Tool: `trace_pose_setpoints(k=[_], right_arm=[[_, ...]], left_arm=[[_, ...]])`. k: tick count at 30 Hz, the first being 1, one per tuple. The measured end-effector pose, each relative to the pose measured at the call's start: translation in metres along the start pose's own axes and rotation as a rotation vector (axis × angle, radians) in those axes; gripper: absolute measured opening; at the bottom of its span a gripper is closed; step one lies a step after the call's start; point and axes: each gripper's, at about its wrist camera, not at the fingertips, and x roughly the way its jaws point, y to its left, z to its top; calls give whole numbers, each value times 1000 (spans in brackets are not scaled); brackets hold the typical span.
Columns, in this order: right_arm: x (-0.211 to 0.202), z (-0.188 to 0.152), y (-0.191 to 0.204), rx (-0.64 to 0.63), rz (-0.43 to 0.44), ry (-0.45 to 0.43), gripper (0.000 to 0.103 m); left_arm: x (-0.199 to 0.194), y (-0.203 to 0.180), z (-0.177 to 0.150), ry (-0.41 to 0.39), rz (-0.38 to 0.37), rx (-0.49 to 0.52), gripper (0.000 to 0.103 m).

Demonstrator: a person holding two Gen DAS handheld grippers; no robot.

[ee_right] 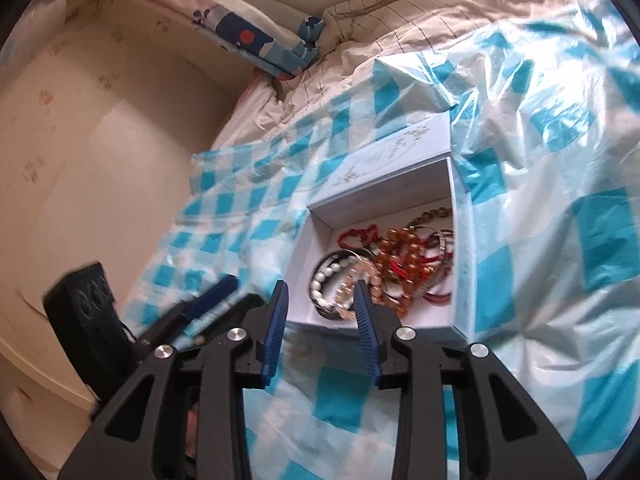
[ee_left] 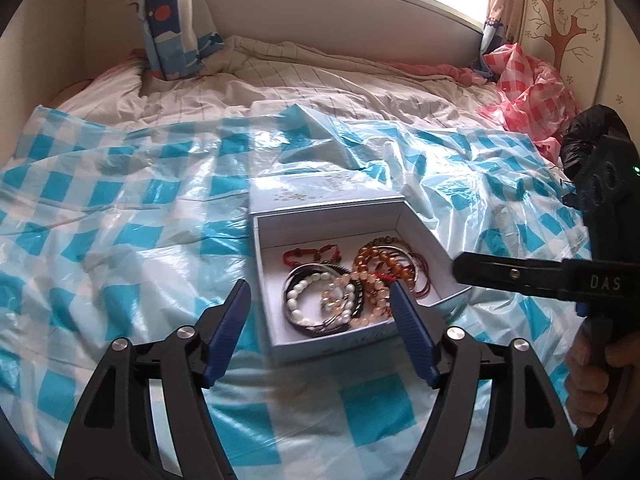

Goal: Organize jewelry

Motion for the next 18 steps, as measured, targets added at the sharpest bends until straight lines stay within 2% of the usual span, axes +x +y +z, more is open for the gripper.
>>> trace_pose_setpoints(k=[3,7,11,18], right_arm=[[-9,-8,6,-51,-75,-9,39],[-20,-20,23,-148,-222,-18,42],[-31,-30,47,-248,-331,-46,50],[-57,-65,55,-258,-436,-89,56]], left_arm=[[-10,4,-4,-7,20,-5,77],[-27,7,-12,-9,35,-10,80],[-48,9,-17,-32,54,-37,83],[-65,0,-40,-9,81,-61,87]])
